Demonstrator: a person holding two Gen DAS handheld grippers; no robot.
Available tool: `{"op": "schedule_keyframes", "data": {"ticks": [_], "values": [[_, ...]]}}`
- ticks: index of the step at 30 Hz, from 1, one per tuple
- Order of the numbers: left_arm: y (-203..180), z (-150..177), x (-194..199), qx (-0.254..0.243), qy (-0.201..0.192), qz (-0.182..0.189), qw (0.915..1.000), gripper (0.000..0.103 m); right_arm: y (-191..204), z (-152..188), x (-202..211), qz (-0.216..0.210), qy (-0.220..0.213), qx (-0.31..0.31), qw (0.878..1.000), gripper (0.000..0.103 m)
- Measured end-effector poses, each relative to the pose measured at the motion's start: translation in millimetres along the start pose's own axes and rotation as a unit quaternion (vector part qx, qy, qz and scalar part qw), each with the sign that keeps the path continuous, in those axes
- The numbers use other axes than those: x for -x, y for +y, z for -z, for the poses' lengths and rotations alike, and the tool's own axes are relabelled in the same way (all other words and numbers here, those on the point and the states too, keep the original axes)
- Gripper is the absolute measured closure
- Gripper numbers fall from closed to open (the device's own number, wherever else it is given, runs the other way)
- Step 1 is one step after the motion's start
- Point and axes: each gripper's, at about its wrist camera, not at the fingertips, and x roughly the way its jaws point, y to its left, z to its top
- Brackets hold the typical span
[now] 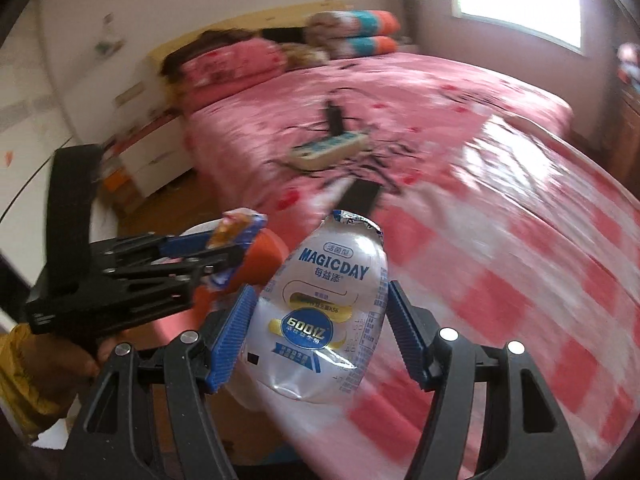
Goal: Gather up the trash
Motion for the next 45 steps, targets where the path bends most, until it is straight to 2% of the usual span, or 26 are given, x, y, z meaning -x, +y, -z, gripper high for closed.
{"op": "schedule_keyframes", "data": {"ticks": [8,12,13,15,18,20,22,24,31,39,45], "values": [[62,19,-6,0.068,0.013,-0.036,0.9970,0.060,60,-9,-47,-0.048,0.014,0.068,0.996,0.036],[82,27,-10,0.086,0.020,-0.045,0.9951,0.059,77,-9,-66,-0.051,0.018,0.092,0.994,0.035],[85,29,-11,0.088,0.022,-0.047,0.9947,0.056,78,-9,-71,-0.054,0.023,0.095,0.994,0.033],[91,32,-14,0.093,0.026,-0.053,0.9939,0.052,80,-8,-80,-0.046,0.032,0.094,0.994,0.020],[96,34,-15,0.101,0.024,-0.061,0.9928,0.038,69,-8,-77,-0.059,0.026,0.071,0.995,0.020],[98,33,-14,0.102,0.017,-0.066,0.9924,0.035,62,-9,-68,-0.048,0.014,0.056,0.997,0.019],[98,32,-12,0.099,0.012,-0.071,0.9925,0.026,56,-9,-59,-0.044,0.003,0.046,0.998,0.019],[94,30,-8,0.089,-0.005,-0.077,0.9931,0.021,46,-9,-49,-0.031,-0.011,0.033,0.999,0.017],[75,20,4,0.064,-0.038,-0.089,0.9933,0.010,7,-5,-23,0.009,-0.046,-0.023,0.999,0.015],[42,8,14,0.026,-0.061,-0.098,0.9930,0.007,-31,9,1,0.043,-0.066,-0.078,0.994,0.013],[5,-3,22,-0.004,-0.082,-0.083,0.9932,0.007,-54,22,24,0.080,-0.090,-0.094,0.988,0.013]]}}
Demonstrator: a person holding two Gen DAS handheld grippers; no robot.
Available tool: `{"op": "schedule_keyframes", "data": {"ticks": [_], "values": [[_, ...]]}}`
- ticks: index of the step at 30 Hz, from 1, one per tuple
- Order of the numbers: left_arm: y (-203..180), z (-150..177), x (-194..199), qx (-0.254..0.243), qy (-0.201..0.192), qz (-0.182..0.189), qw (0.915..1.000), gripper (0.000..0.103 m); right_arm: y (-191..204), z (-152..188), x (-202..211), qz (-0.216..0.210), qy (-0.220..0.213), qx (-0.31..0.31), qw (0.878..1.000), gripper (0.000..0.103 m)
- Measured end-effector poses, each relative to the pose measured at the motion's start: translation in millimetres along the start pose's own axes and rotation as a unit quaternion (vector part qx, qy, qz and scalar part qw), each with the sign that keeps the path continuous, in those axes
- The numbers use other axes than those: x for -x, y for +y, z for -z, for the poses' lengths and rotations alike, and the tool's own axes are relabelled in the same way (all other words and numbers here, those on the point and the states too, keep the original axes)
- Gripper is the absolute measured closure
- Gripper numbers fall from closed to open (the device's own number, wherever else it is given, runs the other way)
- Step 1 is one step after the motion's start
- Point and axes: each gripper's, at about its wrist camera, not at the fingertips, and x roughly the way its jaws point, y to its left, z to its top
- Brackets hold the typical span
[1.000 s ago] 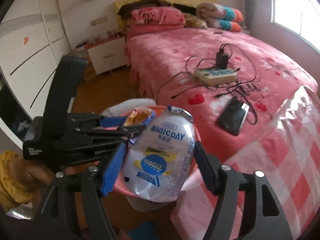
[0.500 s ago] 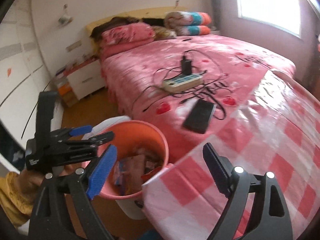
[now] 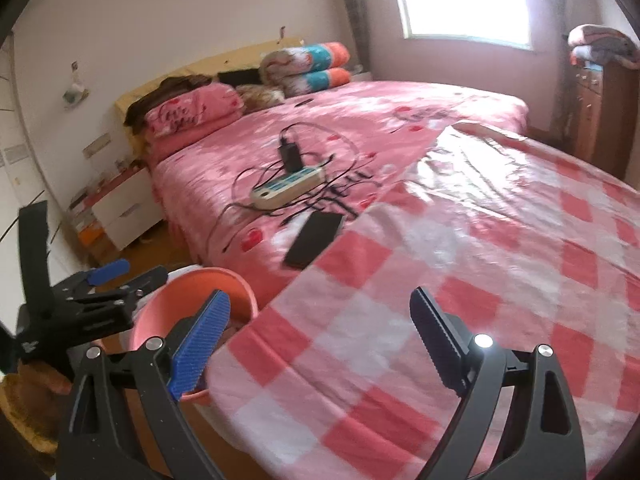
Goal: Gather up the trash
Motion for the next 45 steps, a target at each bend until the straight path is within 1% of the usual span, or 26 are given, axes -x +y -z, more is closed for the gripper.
{"op": "schedule_keyframes", "data": {"ticks": [3,7,15,29,35,45], "values": [[-18,-8,4,-0.009,-0.009,0.015,0.9998,0.006,-14,2,10,0.014,-0.012,-0.009,1.000,0.013],[-44,-15,5,-0.019,-0.008,0.045,0.9987,0.006,-33,6,18,0.032,-0.019,-0.024,0.999,0.013],[-96,-20,8,-0.047,-0.019,0.075,0.9959,0.005,-75,15,35,0.060,-0.032,-0.058,0.996,0.012],[-176,-25,3,-0.093,-0.020,0.107,0.9897,0.004,-143,31,72,0.118,-0.065,-0.113,0.984,0.012],[-210,-24,-2,-0.111,-0.018,0.123,0.9861,0.004,-170,35,88,0.150,-0.077,-0.124,0.978,0.012],[-265,-21,-10,-0.139,-0.009,0.146,0.9794,0.004,-206,46,109,0.200,-0.088,-0.141,0.966,0.012]]}}
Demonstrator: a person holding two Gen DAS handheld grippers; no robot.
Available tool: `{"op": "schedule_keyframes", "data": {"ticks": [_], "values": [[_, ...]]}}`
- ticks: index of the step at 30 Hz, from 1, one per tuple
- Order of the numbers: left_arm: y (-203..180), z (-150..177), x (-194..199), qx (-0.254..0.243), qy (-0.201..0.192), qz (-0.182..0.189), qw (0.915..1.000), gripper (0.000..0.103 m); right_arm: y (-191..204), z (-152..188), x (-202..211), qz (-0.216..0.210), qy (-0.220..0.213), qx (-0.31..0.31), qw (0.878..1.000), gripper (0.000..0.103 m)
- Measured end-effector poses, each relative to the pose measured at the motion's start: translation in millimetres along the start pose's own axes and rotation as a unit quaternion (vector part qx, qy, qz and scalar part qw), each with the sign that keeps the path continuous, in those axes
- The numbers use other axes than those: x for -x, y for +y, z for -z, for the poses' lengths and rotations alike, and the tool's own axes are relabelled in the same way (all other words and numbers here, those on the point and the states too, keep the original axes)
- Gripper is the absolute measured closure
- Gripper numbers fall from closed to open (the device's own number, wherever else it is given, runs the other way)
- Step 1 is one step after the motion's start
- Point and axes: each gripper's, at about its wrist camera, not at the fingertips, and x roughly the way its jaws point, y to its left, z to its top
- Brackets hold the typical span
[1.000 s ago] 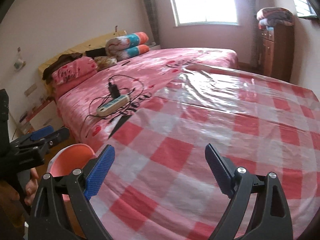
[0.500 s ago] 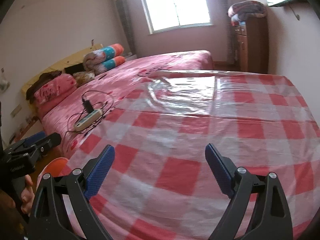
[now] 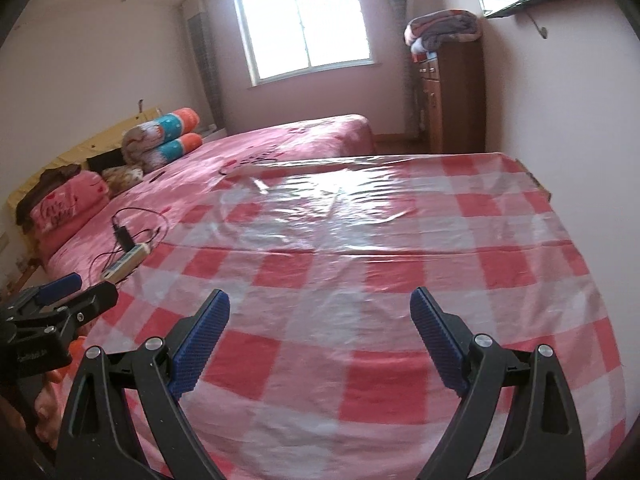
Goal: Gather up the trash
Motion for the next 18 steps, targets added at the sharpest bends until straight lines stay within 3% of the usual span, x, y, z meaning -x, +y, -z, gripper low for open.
{"op": "schedule_keyframes", "data": {"ticks": [18], "values": [[-57,-13,-21,-0.020,-0.001,0.012,0.9997,0.004,-51,-8,12,0.057,-0.031,-0.019,0.998,0.012]]}}
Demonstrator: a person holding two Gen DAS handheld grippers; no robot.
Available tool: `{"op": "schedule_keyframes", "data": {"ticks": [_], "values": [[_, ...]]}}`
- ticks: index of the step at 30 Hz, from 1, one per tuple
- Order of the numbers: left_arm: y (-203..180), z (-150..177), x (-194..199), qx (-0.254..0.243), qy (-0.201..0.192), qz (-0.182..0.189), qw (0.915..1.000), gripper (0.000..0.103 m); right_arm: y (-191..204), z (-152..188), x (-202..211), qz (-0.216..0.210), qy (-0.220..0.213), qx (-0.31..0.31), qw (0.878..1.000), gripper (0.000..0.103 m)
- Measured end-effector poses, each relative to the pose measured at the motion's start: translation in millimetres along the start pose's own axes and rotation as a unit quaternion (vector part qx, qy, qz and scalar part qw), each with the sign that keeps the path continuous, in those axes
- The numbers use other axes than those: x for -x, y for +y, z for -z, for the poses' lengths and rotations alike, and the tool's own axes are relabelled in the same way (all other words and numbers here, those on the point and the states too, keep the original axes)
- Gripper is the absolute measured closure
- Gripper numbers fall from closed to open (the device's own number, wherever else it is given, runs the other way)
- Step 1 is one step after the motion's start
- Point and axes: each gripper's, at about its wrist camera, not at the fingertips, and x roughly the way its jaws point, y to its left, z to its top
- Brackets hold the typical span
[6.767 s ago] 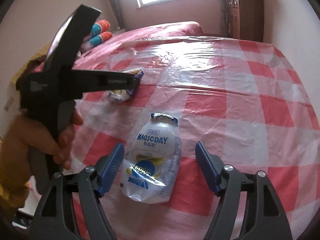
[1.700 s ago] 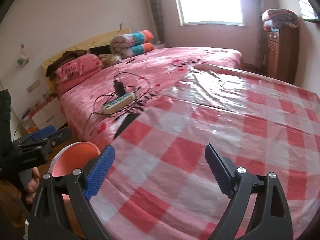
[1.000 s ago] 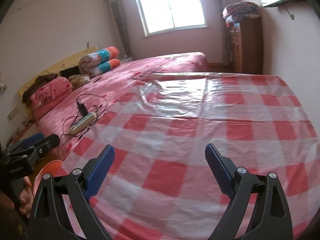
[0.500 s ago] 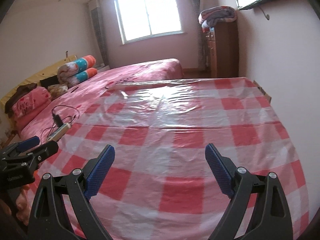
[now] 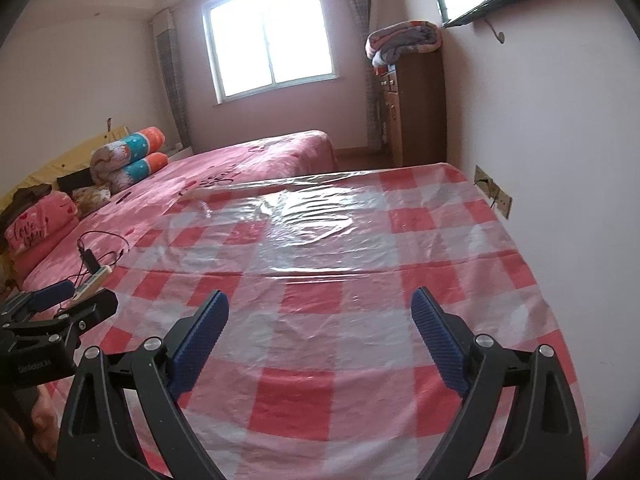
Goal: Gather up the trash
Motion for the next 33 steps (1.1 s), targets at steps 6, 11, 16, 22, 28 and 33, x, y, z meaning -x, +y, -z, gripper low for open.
{"op": "schedule_keyframes", "data": {"ticks": [6,11,16,22,28,33], "values": [[-10,-2,-7,-0.001,0.004,-0.005,1.0000,0.004,-11,-1,4,0.017,-0.011,0.002,1.000,0.012],[-17,-4,-9,-0.009,0.001,-0.014,0.9999,0.004,-18,-2,6,0.024,-0.013,0.000,1.000,0.012],[-24,-4,-10,-0.016,-0.002,-0.018,0.9997,0.004,-21,-2,7,0.026,-0.014,0.001,1.000,0.012],[-31,-2,-10,-0.025,-0.001,-0.019,0.9995,0.004,-23,-1,7,0.025,-0.014,0.002,1.000,0.012],[-33,0,-12,-0.027,0.002,-0.020,0.9994,0.004,-25,-1,7,0.024,-0.010,0.005,1.000,0.011],[-33,0,-14,-0.028,0.005,-0.019,0.9994,0.004,-23,0,4,0.021,-0.004,0.007,1.000,0.012]]}}
